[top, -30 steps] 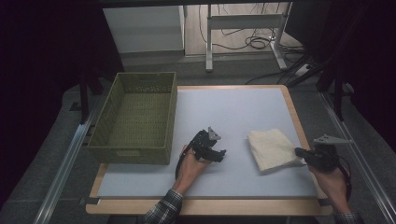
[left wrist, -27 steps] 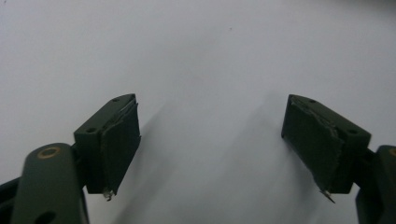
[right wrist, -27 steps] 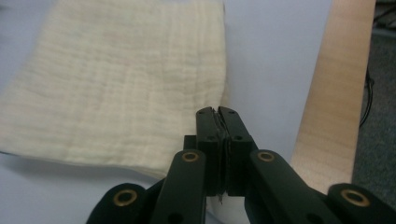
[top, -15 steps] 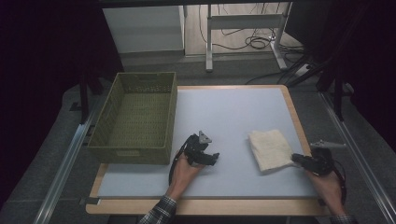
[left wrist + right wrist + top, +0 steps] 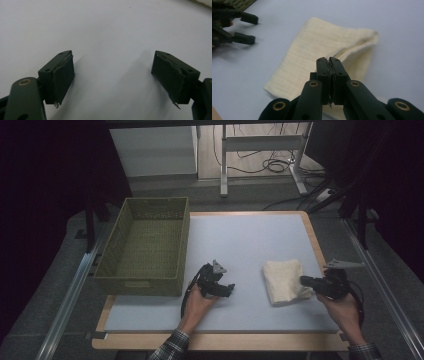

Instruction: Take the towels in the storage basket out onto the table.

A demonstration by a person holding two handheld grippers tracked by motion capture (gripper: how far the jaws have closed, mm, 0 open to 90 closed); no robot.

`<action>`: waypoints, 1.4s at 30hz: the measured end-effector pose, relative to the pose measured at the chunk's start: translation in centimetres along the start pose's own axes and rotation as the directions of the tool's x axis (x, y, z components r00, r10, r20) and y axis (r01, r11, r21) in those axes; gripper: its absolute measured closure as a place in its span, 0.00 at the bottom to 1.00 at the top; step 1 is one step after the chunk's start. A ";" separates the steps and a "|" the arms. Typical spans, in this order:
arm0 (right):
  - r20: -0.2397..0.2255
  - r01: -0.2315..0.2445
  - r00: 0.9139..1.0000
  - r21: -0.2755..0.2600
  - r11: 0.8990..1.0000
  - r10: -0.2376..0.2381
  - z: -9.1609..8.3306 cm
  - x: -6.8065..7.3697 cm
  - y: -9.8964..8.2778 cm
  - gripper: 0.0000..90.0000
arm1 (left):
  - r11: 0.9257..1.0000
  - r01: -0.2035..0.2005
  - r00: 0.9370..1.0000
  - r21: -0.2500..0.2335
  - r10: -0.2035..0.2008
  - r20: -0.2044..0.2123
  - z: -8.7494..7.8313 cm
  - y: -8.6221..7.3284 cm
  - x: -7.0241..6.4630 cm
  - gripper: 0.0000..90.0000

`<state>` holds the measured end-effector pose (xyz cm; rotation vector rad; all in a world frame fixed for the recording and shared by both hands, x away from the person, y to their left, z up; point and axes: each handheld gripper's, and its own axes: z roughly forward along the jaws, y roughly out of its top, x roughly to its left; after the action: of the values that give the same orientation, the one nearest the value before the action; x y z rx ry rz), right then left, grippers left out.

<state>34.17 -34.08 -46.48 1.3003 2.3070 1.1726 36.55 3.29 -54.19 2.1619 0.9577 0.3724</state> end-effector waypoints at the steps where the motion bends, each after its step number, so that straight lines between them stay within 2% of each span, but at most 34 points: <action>1: -0.009 0.007 1.000 0.001 1.000 -0.007 0.3 0.4 0.3 0.97 | 1.000 -0.001 1.000 0.000 0.001 0.000 0.0 0.0 0.0 0.21; 4: -0.047 0.025 0.999 0.002 1.000 -0.024 1.3 1.6 1.4 0.97 | 1.000 -0.004 1.000 0.003 0.004 0.000 0.0 0.0 0.0 0.21; 7: -0.086 0.062 0.994 -0.008 0.998 -0.062 2.2 3.6 2.8 0.97 | 1.000 -0.003 1.000 0.002 0.003 0.000 0.0 0.0 0.0 0.21; 11: -0.099 0.102 0.989 -0.045 0.994 -0.106 1.9 5.3 4.2 0.97 | 1.000 -0.003 1.000 0.001 0.003 0.000 0.0 0.0 0.0 0.21; 12: -0.085 0.111 0.990 -0.048 0.993 -0.115 1.6 5.4 4.3 0.97 | 1.000 -0.003 1.000 0.001 0.003 0.000 0.0 0.0 0.0 0.21; 14: -0.058 0.118 0.991 -0.044 0.992 -0.120 1.2 5.1 4.0 0.97 | 1.000 -0.001 1.000 -0.001 0.001 -0.001 0.0 0.0 0.0 0.21; 16: -0.025 0.102 0.994 -0.027 0.994 -0.102 0.9 4.1 3.2 0.97 | 1.000 -0.004 1.000 0.002 0.004 -0.001 0.0 0.0 0.0 0.21; 19: 0.011 0.048 0.999 0.005 0.999 -0.048 0.7 2.1 1.4 0.97 | 1.000 -0.004 1.000 0.002 0.004 -0.001 0.0 0.0 0.0 0.21; 22: 0.045 0.015 0.999 0.022 1.000 -0.016 0.6 0.5 -0.3 0.97 | 1.000 -0.004 1.000 0.002 0.004 -0.001 0.0 0.0 0.0 0.21; 26: 0.072 -0.015 0.997 0.040 0.999 0.012 0.6 -0.7 -1.7 0.97 | 1.000 -0.004 1.000 0.001 0.004 -0.001 0.0 0.0 0.0 0.21; 32: 0.095 -0.041 0.995 0.051 0.998 0.036 0.9 -1.7 -3.4 0.97 | 1.000 -0.005 1.000 -0.001 0.005 -0.001 0.0 0.0 0.0 0.21; 38: 0.114 -0.055 0.992 0.004 0.998 0.055 -0.3 -1.9 -3.9 0.97 | 1.000 -0.007 1.000 -0.001 0.006 -0.006 0.0 0.0 -0.1 0.21; 40: 0.115 -0.059 0.992 0.023 0.998 0.056 -0.3 -2.3 -4.1 0.97 | 1.000 -0.008 1.000 -0.001 0.008 -0.007 0.0 0.0 -0.1 0.21; 42: 0.114 -0.066 0.992 0.069 0.995 0.058 0.3 -2.5 -4.4 0.96 | 1.000 -0.005 1.000 -0.002 0.005 -0.002 0.0 0.0 0.0 0.21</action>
<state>33.07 -37.19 -50.40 1.4346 2.2635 1.0153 36.52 3.31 -54.22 2.1633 0.9524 0.3773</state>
